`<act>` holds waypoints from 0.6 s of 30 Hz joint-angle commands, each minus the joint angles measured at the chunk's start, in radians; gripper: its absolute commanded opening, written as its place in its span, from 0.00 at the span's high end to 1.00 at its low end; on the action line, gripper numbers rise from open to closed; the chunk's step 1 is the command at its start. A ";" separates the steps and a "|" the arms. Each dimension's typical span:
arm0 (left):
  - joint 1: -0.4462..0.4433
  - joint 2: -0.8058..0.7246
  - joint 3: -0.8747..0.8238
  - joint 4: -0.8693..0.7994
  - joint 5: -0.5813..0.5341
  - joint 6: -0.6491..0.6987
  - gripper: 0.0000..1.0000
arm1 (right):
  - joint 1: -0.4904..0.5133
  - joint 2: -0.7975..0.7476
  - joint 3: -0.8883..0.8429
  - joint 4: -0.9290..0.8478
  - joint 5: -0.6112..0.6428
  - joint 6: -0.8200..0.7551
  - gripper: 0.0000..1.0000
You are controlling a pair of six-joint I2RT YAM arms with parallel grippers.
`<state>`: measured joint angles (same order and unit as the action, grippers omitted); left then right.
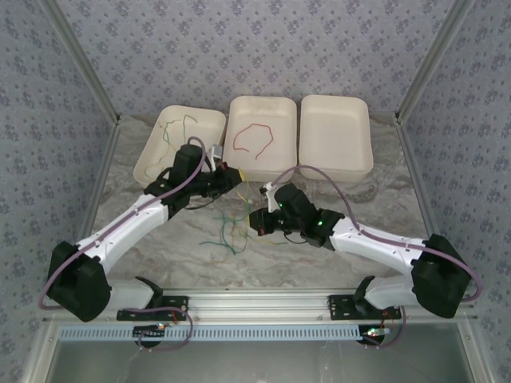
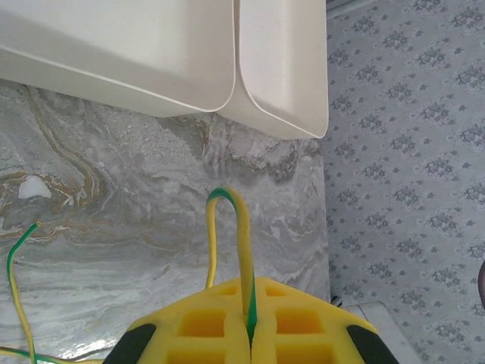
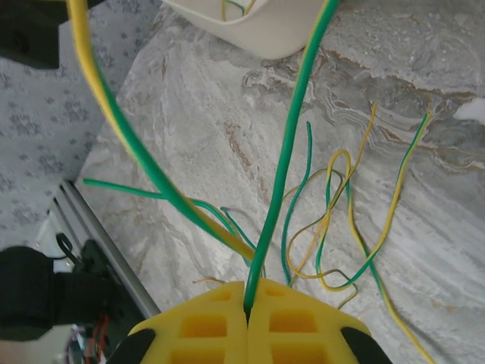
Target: Untangle the cables
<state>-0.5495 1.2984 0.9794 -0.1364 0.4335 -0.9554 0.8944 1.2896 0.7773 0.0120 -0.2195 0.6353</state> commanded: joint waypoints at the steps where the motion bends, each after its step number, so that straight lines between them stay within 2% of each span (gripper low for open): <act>1: 0.009 0.001 0.055 -0.037 0.004 0.038 1.00 | -0.005 -0.030 0.029 -0.064 0.044 -0.045 1.00; 5: 0.016 0.014 0.086 -0.088 -0.009 0.064 0.98 | -0.007 -0.068 0.034 -0.156 0.097 -0.090 1.00; 7: 0.014 0.018 0.103 -0.126 -0.024 0.071 0.59 | -0.019 -0.090 0.042 -0.194 0.115 -0.117 1.00; 8: 0.015 0.008 0.100 -0.130 -0.035 0.065 0.45 | -0.027 -0.100 0.044 -0.198 0.110 -0.123 1.00; 9: 0.013 -0.011 0.089 -0.133 -0.053 0.051 0.35 | -0.039 -0.112 0.043 -0.199 0.097 -0.126 1.00; 10: 0.009 -0.038 0.076 -0.144 -0.077 0.038 0.29 | -0.051 -0.122 0.045 -0.199 0.084 -0.125 1.00; 14: 0.002 -0.208 -0.010 -0.216 -0.230 -0.055 0.26 | -0.097 -0.153 0.039 -0.177 0.035 -0.094 1.00; 16: -0.028 -0.316 -0.088 -0.202 -0.317 -0.109 0.25 | -0.121 -0.167 0.029 -0.142 0.010 -0.062 1.00; 18: -0.057 -0.395 -0.174 -0.139 -0.354 -0.171 0.23 | -0.142 -0.178 0.020 -0.100 -0.014 -0.023 1.00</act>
<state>-0.5739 0.9913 0.8795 -0.2970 0.1959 -1.0241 0.7734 1.1389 0.7898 -0.1394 -0.1837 0.5697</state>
